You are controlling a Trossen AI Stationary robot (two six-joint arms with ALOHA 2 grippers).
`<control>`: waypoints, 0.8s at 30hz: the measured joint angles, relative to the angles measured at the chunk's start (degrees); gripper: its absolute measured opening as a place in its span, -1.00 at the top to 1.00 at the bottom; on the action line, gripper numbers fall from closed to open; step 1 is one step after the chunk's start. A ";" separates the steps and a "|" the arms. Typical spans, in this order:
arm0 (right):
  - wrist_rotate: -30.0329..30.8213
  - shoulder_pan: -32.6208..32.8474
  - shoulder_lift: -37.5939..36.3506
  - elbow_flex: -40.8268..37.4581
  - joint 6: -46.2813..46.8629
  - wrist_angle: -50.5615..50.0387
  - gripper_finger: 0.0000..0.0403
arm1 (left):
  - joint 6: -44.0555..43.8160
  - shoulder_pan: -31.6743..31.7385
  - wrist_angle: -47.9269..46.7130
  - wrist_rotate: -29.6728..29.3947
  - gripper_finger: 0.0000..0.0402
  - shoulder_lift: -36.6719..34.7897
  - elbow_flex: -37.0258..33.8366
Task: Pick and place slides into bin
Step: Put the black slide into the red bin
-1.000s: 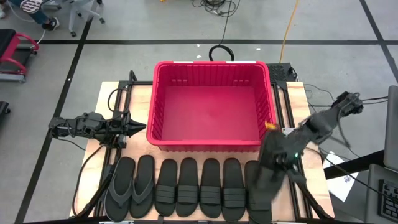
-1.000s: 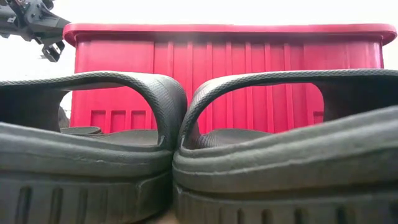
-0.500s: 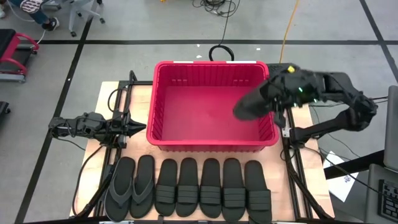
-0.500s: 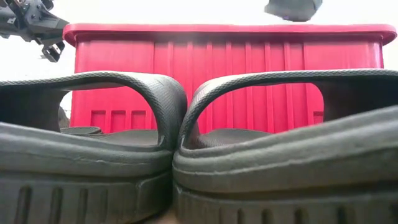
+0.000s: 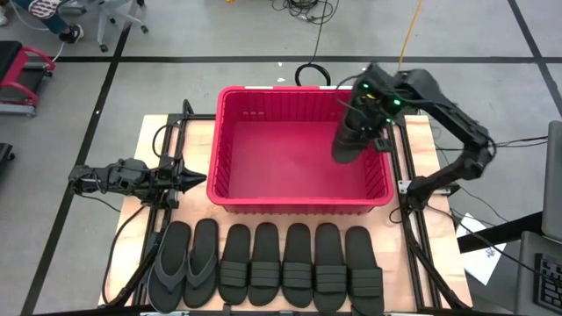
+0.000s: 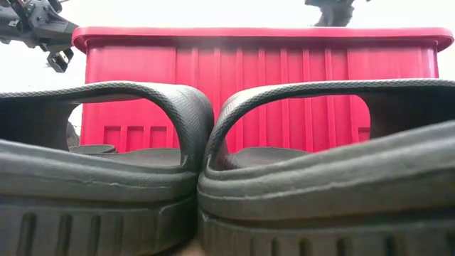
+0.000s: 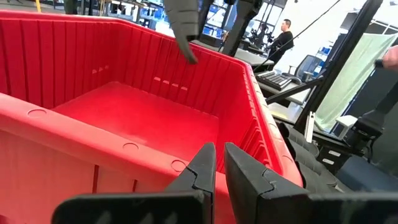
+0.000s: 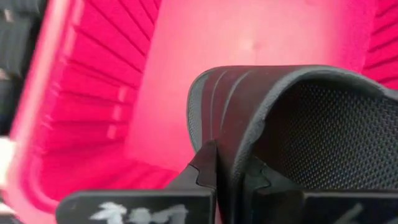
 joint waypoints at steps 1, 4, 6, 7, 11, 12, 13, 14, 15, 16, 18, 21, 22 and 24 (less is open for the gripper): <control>0.34 -0.08 1.41 0.00 -1.94 -0.04 0.98 | -0.01 -0.01 0.02 0.00 0.85 0.00 0.01; 0.79 -0.94 5.84 -0.02 -3.92 -0.19 0.98 | -0.54 0.00 0.02 -0.02 0.85 0.00 0.01; -2.49 -1.56 8.50 -0.02 -4.23 0.03 0.98 | -0.97 -0.01 0.02 -0.02 0.85 0.00 0.02; -3.44 -1.66 9.52 -0.03 -4.77 0.17 0.98 | -1.11 -0.01 0.01 -0.02 0.85 0.00 0.02; -3.49 -1.33 12.05 -2.03 -6.11 -0.22 0.98 | -1.47 -0.01 0.00 -0.04 0.85 0.00 0.02; -4.11 -1.32 12.43 -3.18 -6.08 -0.14 0.98 | -1.50 -0.02 0.00 -0.04 0.85 0.00 0.01; -4.93 -1.40 12.71 -4.56 -6.17 -0.01 0.98 | -1.51 0.00 0.00 -0.04 0.85 0.00 0.00; -5.84 -1.46 12.79 -6.19 -6.51 0.11 0.98 | -1.51 0.00 -0.04 -0.04 0.85 0.00 0.02; -6.03 -1.51 12.78 -7.82 -6.69 0.14 0.98 | -1.54 0.00 -0.18 -0.04 0.85 0.00 0.00; -5.79 -1.47 12.66 -9.55 -6.71 -0.02 0.98 | -1.59 0.00 -0.35 -0.04 0.85 0.00 0.02; -4.69 -1.50 12.55 -12.74 -6.84 -0.42 0.98 | -1.60 -0.01 -0.74 -0.04 0.85 0.00 0.00; -4.76 -2.11 12.54 -17.16 -8.85 -0.16 0.98 | -1.46 0.00 -0.90 -0.07 0.85 0.00 0.02; -4.67 -2.43 12.53 -18.69 -9.59 0.17 0.98 | -1.35 -0.01 -0.88 -0.14 0.85 0.00 0.01; -4.25 -3.00 12.55 -21.52 -9.83 1.28 0.98 | -1.05 -0.02 -0.90 -0.79 0.85 0.00 0.00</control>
